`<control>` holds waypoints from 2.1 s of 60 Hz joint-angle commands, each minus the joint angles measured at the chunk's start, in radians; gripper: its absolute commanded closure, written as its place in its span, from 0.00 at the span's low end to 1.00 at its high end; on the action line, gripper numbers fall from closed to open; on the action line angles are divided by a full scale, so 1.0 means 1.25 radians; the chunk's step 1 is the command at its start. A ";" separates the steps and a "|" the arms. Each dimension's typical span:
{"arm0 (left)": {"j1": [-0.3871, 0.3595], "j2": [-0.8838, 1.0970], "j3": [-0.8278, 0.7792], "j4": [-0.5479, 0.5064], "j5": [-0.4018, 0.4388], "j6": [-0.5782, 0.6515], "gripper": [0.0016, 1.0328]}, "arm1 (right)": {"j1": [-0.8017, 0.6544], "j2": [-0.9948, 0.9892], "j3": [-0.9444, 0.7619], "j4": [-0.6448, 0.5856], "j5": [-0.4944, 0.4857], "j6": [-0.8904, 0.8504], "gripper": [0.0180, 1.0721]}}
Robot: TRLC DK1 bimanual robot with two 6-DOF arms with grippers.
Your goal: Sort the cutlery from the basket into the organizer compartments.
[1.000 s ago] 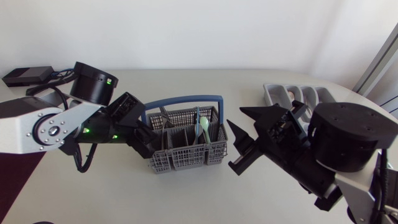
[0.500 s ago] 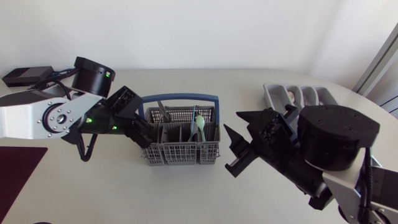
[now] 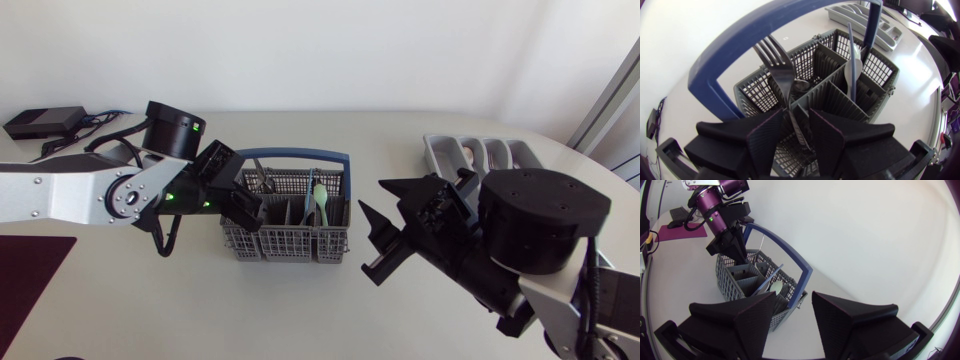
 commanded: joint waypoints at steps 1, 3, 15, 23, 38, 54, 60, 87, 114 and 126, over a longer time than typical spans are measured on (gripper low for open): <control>-0.009 0.024 0.024 0.021 -0.005 -0.027 0.63 | -0.003 0.009 0.002 0.014 -0.003 0.018 0.49; -0.012 0.029 0.021 0.029 -0.015 -0.027 0.63 | -0.003 0.010 0.000 0.015 -0.004 0.019 0.49; -0.043 0.027 -0.008 0.105 -0.085 -0.056 0.63 | -0.008 0.013 -0.009 0.024 -0.012 0.019 0.49; -0.058 0.043 -0.010 0.123 -0.122 -0.063 0.63 | -0.009 0.014 -0.009 0.025 -0.013 0.019 0.49; -0.064 0.049 -0.013 0.124 -0.153 -0.068 0.70 | -0.014 0.017 -0.017 0.033 -0.018 0.019 0.49; -0.074 0.071 -0.014 0.144 -0.157 -0.070 0.79 | -0.013 0.023 -0.019 0.037 -0.020 0.023 0.49; -0.077 0.075 -0.018 0.158 -0.157 -0.070 0.85 | -0.013 0.020 -0.022 0.038 -0.020 0.022 0.49; -0.079 0.019 -0.095 0.223 -0.157 -0.051 0.97 | -0.010 0.019 -0.024 0.038 -0.020 0.024 0.49; -0.131 -0.057 -0.191 0.307 -0.166 0.037 0.97 | -0.008 0.018 -0.025 0.038 -0.019 0.026 0.49; -0.166 -0.078 -0.222 0.344 -0.189 0.097 0.97 | -0.008 0.018 -0.025 0.040 -0.019 0.026 0.49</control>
